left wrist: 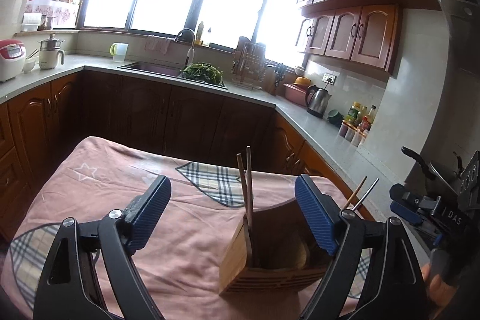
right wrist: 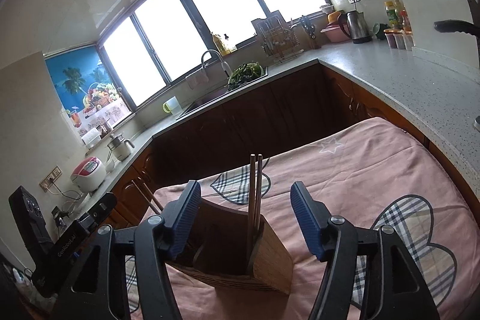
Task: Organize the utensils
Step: 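Withdraw both open tools from the holder back over the loose utensils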
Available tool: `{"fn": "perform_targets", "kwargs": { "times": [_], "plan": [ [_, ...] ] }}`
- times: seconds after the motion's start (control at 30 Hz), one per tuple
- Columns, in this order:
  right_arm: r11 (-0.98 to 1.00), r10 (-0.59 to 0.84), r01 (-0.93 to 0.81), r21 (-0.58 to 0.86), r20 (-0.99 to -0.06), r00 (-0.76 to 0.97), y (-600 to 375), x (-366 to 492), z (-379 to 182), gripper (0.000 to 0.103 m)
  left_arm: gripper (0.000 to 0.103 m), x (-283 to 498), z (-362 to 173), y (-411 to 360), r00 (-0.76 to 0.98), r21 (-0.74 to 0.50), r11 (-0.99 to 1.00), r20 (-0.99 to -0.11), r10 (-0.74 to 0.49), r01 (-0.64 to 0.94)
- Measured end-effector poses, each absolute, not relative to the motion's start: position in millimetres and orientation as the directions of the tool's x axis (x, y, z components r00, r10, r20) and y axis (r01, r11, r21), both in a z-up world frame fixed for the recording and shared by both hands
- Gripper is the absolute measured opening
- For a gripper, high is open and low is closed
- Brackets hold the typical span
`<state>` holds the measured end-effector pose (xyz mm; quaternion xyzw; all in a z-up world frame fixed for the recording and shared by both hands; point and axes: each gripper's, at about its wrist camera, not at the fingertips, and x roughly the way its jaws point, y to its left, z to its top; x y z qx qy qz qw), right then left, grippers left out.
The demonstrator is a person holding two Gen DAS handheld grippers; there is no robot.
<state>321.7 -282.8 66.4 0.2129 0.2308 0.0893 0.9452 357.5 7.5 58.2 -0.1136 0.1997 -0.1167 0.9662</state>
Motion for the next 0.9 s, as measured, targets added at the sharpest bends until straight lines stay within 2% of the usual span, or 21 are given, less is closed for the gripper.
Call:
{"fn": "perform_targets", "kwargs": {
  "times": [0.13,0.37,0.63,0.9],
  "plan": [
    [0.896,0.263,-0.076,0.437,-0.386,0.884,-282,297,69,0.083,0.099,333,48,18,0.876,-0.255,0.955,-0.411,-0.251,0.153],
    [0.904,0.273,-0.089,0.417,-0.405,0.873,-277,244,67,0.089,0.1,281,30,32,0.839,-0.252,0.96,-0.493,-0.232,0.117],
    [0.926,0.241,-0.066,0.371,-0.449,0.86,-272,180,56,0.09,0.1,226,17,43,0.803,-0.279,0.955,-0.543,-0.247,0.105],
    [0.929,0.217,-0.023,0.369,-0.493,0.843,-281,132,37,0.09,0.1,184,15,44,0.796,-0.277,0.953,-0.546,-0.262,0.123]
  ]
}}
